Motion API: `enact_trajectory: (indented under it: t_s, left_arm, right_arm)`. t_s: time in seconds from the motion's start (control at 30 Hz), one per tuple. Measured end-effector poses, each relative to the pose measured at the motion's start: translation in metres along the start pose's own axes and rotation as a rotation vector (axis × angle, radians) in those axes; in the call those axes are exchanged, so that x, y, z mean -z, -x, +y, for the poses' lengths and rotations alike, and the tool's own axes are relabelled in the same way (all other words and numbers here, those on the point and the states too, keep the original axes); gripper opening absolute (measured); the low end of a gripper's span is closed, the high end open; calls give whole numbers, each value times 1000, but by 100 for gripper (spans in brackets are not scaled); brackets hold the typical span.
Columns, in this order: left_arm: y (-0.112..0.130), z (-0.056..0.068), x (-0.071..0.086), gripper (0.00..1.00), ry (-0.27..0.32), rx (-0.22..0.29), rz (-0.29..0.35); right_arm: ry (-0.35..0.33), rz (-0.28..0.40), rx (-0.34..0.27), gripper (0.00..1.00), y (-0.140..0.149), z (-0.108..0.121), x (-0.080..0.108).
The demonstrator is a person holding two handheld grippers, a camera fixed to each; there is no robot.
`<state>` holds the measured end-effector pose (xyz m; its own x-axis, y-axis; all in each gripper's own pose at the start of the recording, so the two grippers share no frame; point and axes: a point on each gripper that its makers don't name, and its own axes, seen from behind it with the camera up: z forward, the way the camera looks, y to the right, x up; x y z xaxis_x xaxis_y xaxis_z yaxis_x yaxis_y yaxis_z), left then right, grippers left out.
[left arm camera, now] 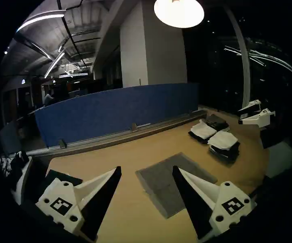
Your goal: Fold towel
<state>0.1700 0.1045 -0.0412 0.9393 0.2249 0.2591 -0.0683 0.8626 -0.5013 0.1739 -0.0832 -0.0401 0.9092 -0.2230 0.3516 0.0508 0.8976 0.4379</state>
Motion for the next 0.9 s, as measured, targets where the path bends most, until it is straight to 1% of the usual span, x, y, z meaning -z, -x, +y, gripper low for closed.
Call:
enact_trajectory:
  t_s: [0.1,0.27,0.5,0.67,0.9]
  left_arm:
    - [4,4,-5,94,14,-5,-14]
    - [14,8,-10,94,34,-8,-36]
    - [34,13,-19,94,62,-16,-68]
    - [54,21,-27,94,87,-34,-100]
    - [87,33,-40,94,122,-55,-146]
  right_arm:
    - [-3,-7,9,100,3,0,-3]
    - [-9,-22,6,100,10,-1,-8]
    - [-17,-53,11,100,25,-1,-16]
    - [-30,-86,30,100,43,-4,-22]
    - [-56,-140,56,100,78,-13,-34]
